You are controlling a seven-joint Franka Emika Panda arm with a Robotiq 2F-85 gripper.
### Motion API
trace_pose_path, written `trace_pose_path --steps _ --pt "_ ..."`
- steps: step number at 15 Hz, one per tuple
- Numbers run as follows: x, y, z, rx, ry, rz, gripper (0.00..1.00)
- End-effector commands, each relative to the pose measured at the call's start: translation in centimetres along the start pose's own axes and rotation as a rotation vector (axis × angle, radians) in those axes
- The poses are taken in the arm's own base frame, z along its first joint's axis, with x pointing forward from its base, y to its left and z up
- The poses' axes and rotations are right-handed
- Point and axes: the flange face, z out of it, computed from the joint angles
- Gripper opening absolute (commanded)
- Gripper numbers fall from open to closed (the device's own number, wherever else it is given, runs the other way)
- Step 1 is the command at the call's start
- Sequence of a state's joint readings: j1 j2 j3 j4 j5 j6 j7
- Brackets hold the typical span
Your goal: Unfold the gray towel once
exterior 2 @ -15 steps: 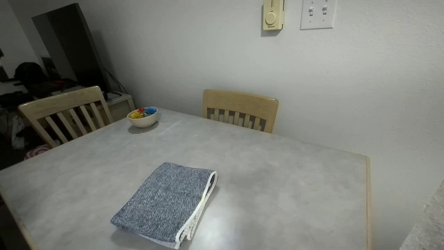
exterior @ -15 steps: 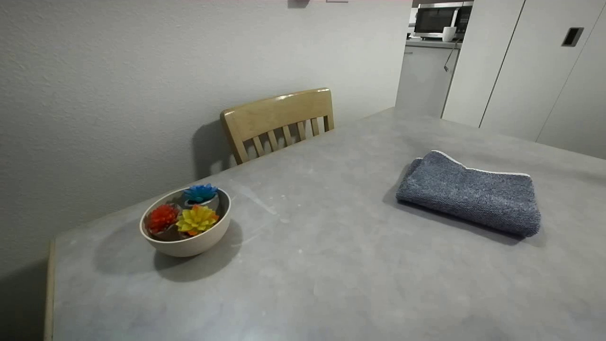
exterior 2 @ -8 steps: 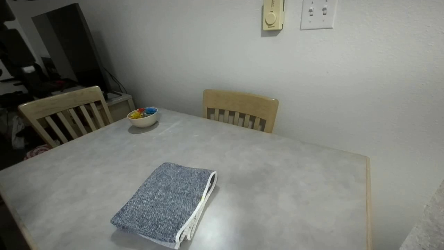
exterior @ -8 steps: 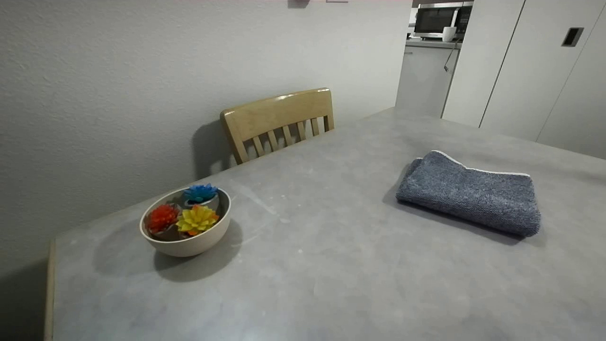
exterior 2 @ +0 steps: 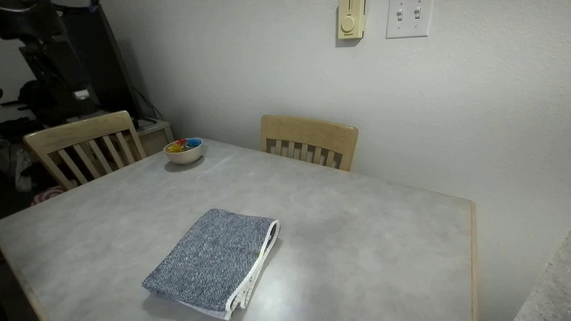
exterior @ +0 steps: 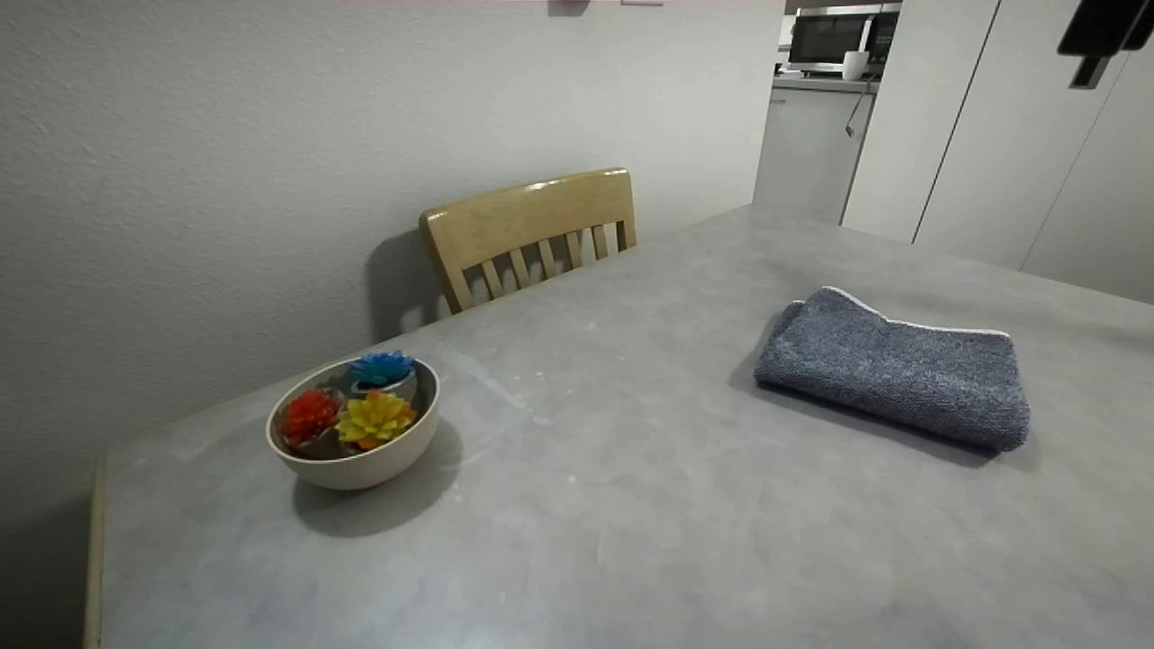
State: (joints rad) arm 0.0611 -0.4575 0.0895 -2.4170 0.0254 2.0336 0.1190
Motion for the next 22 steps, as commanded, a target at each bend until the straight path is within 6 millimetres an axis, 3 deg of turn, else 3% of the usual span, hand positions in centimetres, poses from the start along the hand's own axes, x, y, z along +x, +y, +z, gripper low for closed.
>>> trace_pose_path --steps 1,5,7,12,19,21,22 --pt "0.1 0.7 -0.4 -0.006 -0.008 -0.007 1.0" --pt "0.4 1.6 -0.6 -0.021 -0.003 -0.022 1.0" --pt "1.4 3.2 -0.7 -0.032 0.038 -0.006 1.0" --pt "3.3 9.0 -1.0 0.012 0.098 0.079 1.0" --pt "5.2 18.6 1.4 -0.045 -0.059 0.181 1.0" --pt "5.5 20.4 2.3 -0.09 -0.127 0.17 1.0" --pt "4.4 18.8 1.6 -0.058 -0.058 0.191 1.0"
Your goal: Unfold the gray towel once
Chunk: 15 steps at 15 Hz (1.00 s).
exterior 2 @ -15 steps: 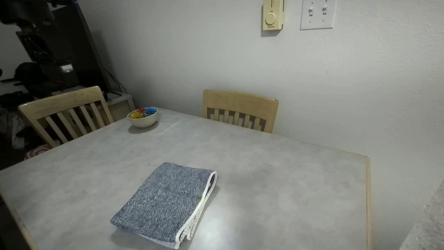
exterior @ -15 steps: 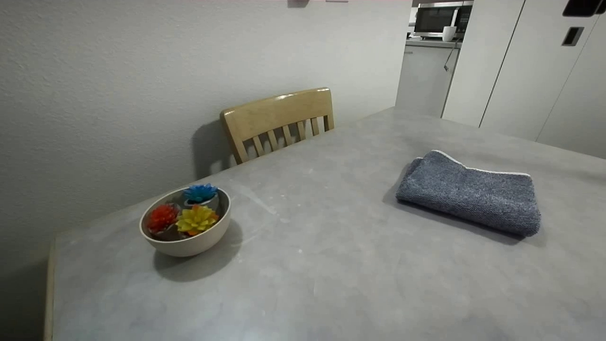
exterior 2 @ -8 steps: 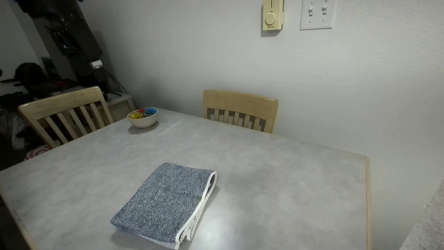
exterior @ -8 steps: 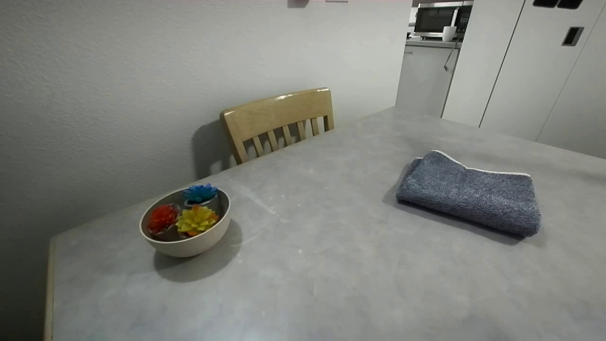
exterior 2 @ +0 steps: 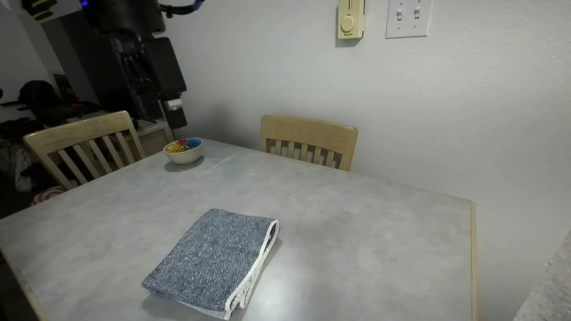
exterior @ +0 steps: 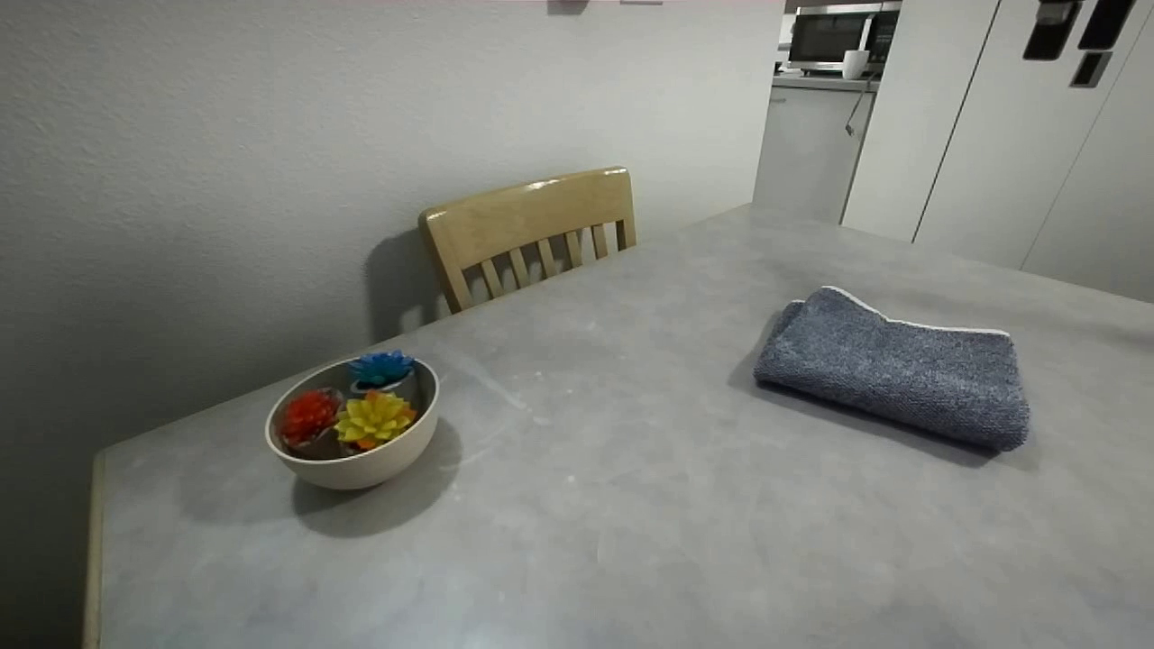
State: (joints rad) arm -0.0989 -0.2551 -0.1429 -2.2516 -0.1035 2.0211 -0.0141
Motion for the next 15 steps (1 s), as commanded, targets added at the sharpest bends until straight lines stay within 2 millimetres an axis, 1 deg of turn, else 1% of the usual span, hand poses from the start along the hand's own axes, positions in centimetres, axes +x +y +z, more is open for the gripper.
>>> trace_pose_path --steps 1,7,12,15 --pt "0.3 0.4 0.3 -0.003 -0.009 0.005 1.0" --pt "0.3 -0.1 -0.2 -0.004 0.001 -0.001 1.0" --pt "1.5 0.6 1.5 -0.037 -0.056 0.001 1.0" --pt "2.2 1.1 2.6 -0.066 -0.098 -0.049 1.0"
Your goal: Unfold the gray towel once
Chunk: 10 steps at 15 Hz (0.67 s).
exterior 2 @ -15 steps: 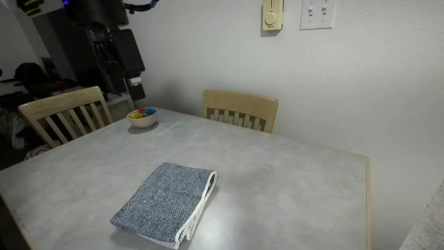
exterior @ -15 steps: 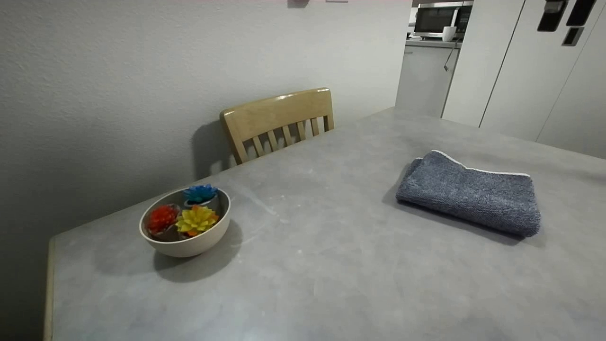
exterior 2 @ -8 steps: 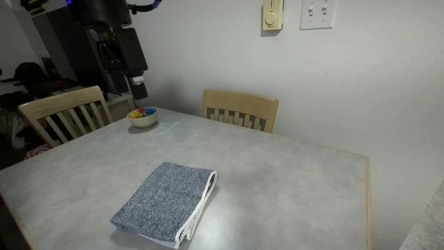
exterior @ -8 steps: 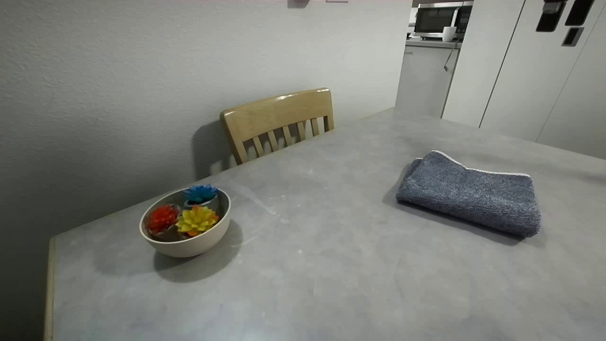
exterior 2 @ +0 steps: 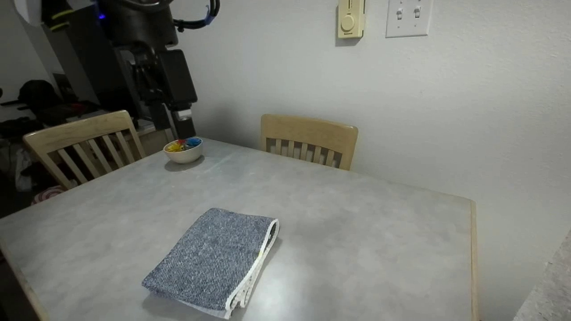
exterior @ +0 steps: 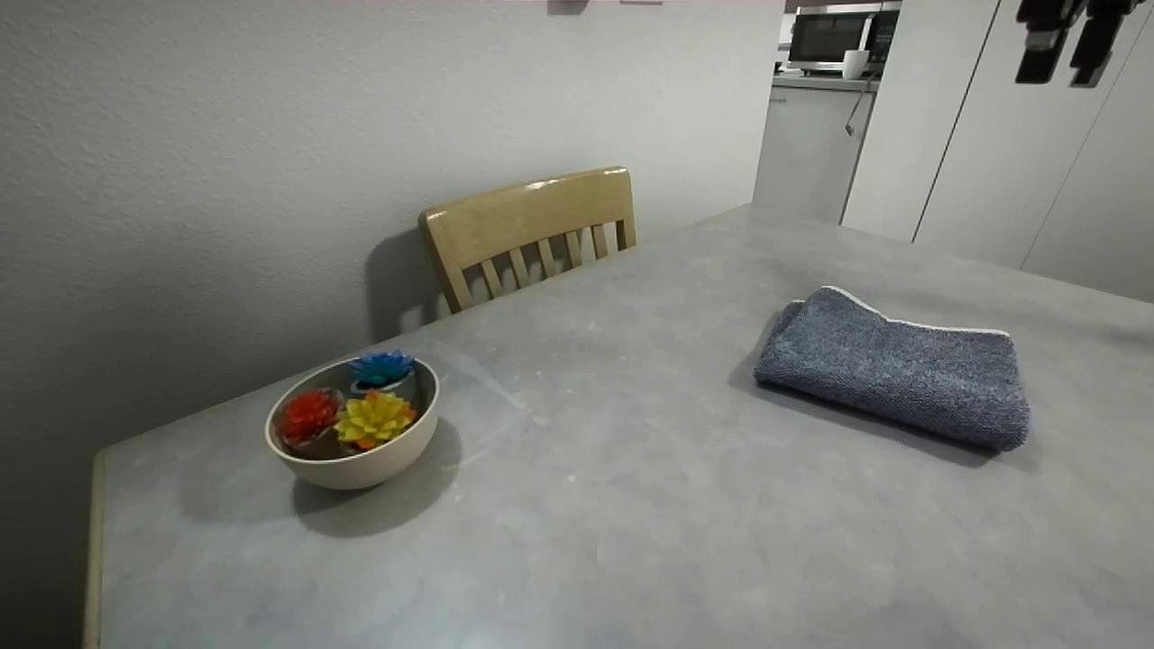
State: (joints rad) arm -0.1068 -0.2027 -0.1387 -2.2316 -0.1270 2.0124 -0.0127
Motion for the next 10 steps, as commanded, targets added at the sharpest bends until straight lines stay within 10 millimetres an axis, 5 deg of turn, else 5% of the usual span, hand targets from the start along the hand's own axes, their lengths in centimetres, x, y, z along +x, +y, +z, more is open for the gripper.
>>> trace_pose_path --steps 1,9,10 --pt "1.5 0.9 1.3 -0.055 -0.08 -0.058 1.0" --pt "4.7 3.1 5.5 -0.254 -0.376 -0.179 1.0" --pt "3.2 2.2 4.6 -0.232 -0.305 -0.132 1.0"
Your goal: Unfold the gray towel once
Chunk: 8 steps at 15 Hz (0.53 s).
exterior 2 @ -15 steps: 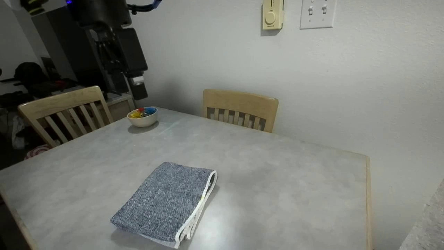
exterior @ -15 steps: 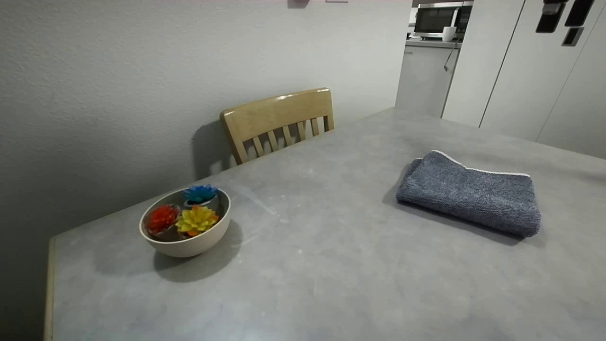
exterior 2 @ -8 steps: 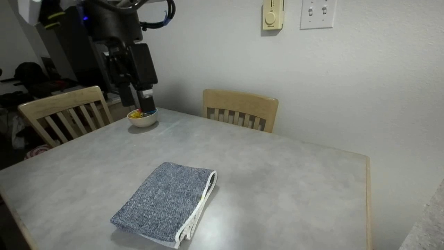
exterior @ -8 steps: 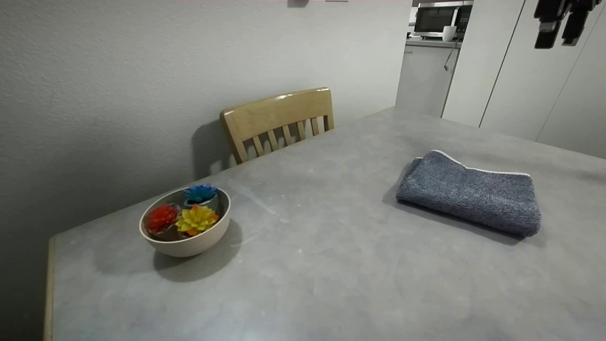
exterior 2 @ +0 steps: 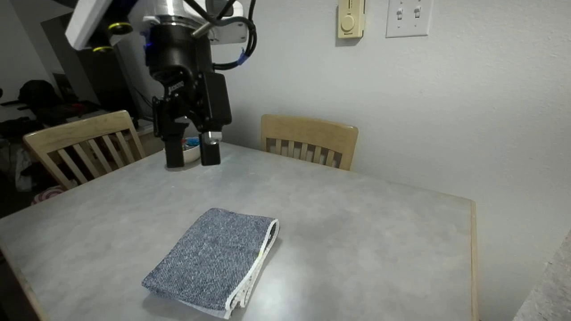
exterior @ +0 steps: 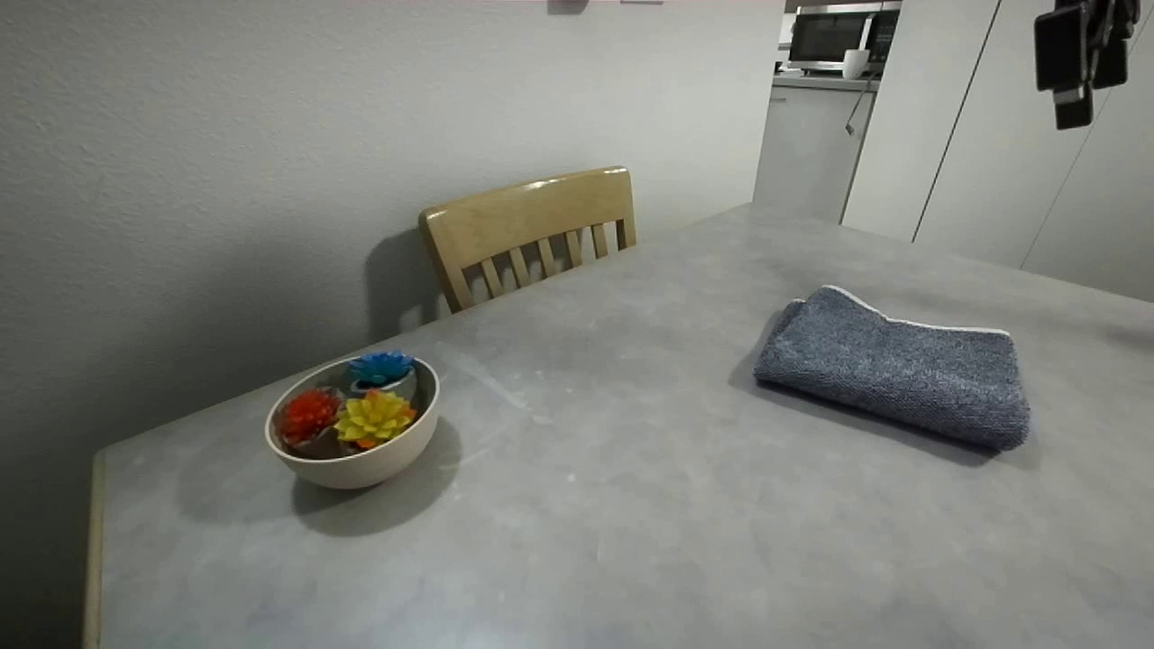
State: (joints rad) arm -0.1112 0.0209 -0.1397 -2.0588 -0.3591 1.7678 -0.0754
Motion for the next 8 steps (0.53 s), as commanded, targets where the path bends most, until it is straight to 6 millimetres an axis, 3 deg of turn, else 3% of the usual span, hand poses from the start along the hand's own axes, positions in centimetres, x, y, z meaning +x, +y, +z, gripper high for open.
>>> trace_pose_path --steps 1,4,8 --pt "0.5 0.1 0.3 -0.009 -0.023 -0.017 1.0" --pt "1.6 0.3 0.8 -0.015 -0.046 -0.031 1.0" --pt "3.6 0.8 1.8 0.015 -0.092 -0.213 1.0"
